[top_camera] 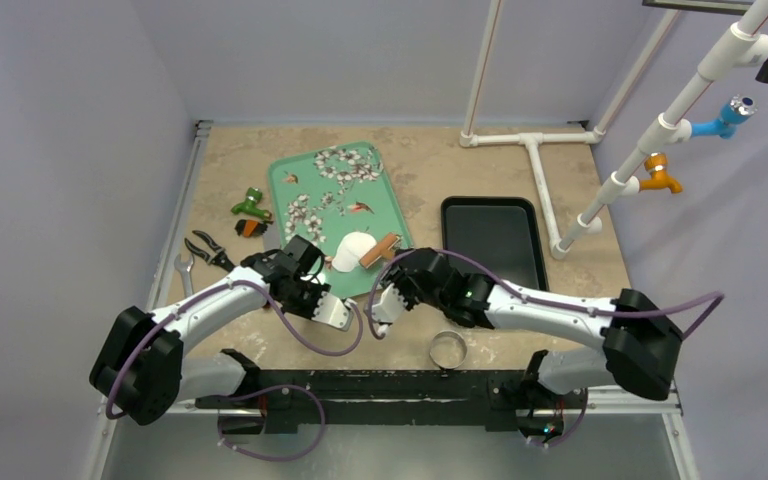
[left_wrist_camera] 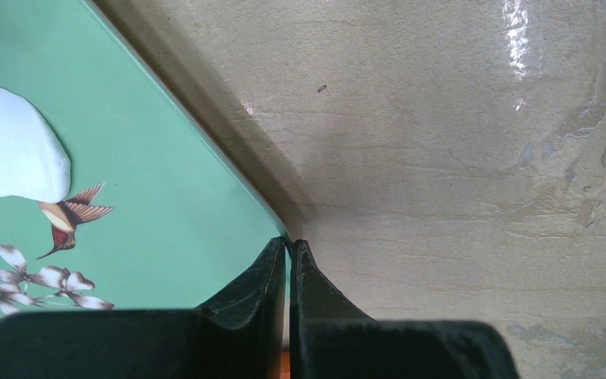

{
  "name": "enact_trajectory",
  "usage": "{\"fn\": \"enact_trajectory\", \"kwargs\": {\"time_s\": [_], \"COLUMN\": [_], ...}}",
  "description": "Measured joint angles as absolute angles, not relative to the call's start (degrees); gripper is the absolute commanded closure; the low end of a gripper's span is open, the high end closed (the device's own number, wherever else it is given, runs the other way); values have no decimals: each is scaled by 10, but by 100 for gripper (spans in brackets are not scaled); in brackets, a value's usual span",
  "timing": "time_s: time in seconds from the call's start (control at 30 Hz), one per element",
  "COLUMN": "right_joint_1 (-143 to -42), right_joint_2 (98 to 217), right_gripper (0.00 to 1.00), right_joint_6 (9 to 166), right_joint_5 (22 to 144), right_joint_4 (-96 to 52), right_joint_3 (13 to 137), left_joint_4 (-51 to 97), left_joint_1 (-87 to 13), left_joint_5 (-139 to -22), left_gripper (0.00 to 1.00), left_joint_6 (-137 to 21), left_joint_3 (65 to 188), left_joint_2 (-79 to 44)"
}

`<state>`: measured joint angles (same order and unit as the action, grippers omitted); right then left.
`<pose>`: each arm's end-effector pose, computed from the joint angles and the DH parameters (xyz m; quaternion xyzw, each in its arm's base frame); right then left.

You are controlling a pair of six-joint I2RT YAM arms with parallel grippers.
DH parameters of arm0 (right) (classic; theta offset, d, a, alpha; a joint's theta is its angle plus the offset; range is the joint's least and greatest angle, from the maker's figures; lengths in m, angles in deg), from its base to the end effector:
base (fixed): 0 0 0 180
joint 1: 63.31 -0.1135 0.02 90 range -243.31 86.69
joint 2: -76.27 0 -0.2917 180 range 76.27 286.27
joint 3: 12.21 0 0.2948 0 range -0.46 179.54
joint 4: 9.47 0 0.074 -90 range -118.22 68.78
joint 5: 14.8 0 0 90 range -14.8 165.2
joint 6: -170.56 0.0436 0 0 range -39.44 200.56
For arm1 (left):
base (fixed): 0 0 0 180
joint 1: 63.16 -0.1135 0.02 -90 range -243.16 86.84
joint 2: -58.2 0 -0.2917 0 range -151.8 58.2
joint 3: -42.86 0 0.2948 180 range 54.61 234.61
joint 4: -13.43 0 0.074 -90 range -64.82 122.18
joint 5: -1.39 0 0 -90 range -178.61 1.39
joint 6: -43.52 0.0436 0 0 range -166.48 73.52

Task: Roll out the dumpling wrappers from the dough
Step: Flatten out the dough on the work surface.

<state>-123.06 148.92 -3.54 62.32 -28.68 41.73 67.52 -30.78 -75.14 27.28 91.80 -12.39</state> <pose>0.1616 0.2578 0.2258 -0.8335 0.3238 -0.1905 0.4052 0.1852 -0.1295 0.1670 0.7965 0.5804 -0.0653 0.1564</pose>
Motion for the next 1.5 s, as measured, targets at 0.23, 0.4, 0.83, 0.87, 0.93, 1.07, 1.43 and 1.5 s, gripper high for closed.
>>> {"fn": "enact_trajectory", "kwargs": {"time_s": [0.23, 0.4, 0.83, 0.87, 0.93, 1.07, 1.43, 1.5], "right_joint_1": [-1205, -1202, -1198, -1199, -1203, -1216, -1234, -1235], "right_joint_2": [1580, 1593, 1600, 1600, 1599, 1585, 1645, 1641], "right_gripper": [100, 100, 100, 100, 100, 100, 100, 100], "right_joint_6": [-54, -59, -15, -15, -15, -18, -78, -76], "right_joint_5": [634, 649, 727, 723, 712, 684, 635, 634], "right_joint_4": [-159, -120, -240, -242, -249, -272, -231, -233], "right_joint_3": [438, 450, 460, 460, 460, 455, 473, 471], "left_joint_4": [675, 676, 678, 678, 678, 678, 680, 680], "left_joint_1": [-308, -309, -308, -308, -308, -308, -312, -312], "left_joint_5": [-750, -748, -748, -748, -748, -748, -754, -755], "left_gripper": [100, 100, 100, 100, 100, 100, 100, 100], "left_joint_6": [272, 273, 283, 283, 284, 283, 282, 282], "left_joint_3": [918, 918, 918, 918, 918, 918, 919, 919], "left_joint_2": [-124, -124, -125, -125, -125, -125, -126, -126]}}
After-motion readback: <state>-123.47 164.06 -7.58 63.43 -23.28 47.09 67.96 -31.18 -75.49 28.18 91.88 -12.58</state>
